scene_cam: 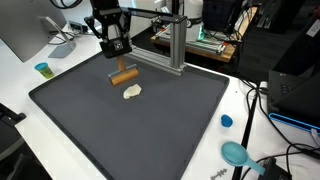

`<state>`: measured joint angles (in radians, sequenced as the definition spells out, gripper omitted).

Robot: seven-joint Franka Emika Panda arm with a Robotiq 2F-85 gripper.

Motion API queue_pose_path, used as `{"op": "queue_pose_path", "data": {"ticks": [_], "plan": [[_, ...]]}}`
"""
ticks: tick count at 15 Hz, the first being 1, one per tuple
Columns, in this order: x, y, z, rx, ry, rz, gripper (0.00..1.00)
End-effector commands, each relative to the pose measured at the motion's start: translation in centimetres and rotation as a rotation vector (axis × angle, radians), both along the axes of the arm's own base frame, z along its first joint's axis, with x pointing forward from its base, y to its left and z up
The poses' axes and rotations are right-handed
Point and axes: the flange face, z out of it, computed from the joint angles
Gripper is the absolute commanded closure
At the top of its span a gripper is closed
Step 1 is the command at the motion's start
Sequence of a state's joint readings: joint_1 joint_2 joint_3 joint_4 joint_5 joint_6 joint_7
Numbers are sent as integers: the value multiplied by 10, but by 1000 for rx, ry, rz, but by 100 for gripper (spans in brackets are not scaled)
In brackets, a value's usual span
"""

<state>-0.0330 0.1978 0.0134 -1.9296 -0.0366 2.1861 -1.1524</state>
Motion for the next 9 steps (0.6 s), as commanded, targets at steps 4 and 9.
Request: {"op": "queue_pose_path", "data": {"ticks": [4,9], "plan": [[-20,-6,-27,40,27,121,78],[-15,-2,-32,31,38,110,53]]}}
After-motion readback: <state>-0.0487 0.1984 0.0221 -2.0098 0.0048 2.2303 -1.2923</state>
